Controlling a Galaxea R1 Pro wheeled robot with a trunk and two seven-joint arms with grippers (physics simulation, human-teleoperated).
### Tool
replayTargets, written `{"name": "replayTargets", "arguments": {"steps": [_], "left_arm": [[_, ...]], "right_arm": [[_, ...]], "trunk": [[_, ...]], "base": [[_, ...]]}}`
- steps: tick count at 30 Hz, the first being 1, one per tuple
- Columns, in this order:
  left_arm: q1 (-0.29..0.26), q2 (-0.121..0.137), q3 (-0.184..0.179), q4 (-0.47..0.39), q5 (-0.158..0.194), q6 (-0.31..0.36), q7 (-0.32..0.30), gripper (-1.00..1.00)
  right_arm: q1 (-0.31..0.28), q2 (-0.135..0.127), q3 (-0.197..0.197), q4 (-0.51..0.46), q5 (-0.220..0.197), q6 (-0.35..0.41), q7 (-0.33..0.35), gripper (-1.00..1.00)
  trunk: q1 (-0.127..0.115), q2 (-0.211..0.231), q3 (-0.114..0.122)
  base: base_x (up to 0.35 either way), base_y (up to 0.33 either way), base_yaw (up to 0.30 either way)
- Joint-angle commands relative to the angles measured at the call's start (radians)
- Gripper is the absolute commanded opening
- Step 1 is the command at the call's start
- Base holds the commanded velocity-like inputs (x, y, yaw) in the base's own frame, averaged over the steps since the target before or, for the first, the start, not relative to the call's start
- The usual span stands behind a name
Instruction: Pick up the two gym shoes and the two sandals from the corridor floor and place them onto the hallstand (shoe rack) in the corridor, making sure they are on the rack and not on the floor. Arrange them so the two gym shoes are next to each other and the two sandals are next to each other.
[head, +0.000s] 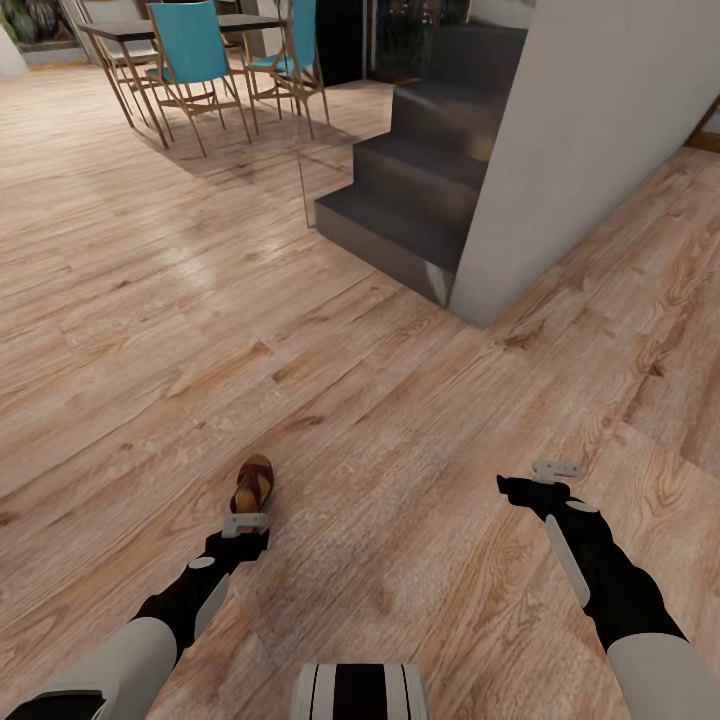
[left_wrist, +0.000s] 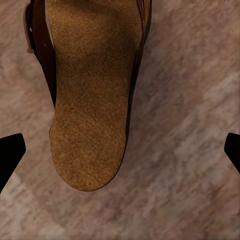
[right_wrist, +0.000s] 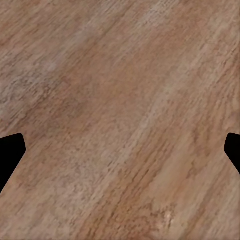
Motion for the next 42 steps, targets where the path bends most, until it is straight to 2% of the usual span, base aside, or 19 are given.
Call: {"name": "replayTargets", "arguments": {"steps": [1, 42], "left_arm": [[0.000, 0.000, 0.002, 0.000, 0.000, -0.002, 0.001, 1.00], [0.000, 0.000, 0.002, 0.002, 0.000, -0.002, 0.001, 1.00]], "right_arm": [[0.000, 0.000, 0.001, -0.001, -0.010, 0.004, -0.005, 1.00], [0.000, 0.000, 0.001, -0.001, -0.010, 0.005, -0.005, 1.00]], "trunk": [[0.000, 0.000, -0.001], [0.000, 0.000, -0.001]], "base": [[0.006, 0.000, 0.000], [0.026, 0.000, 0.000]]}}
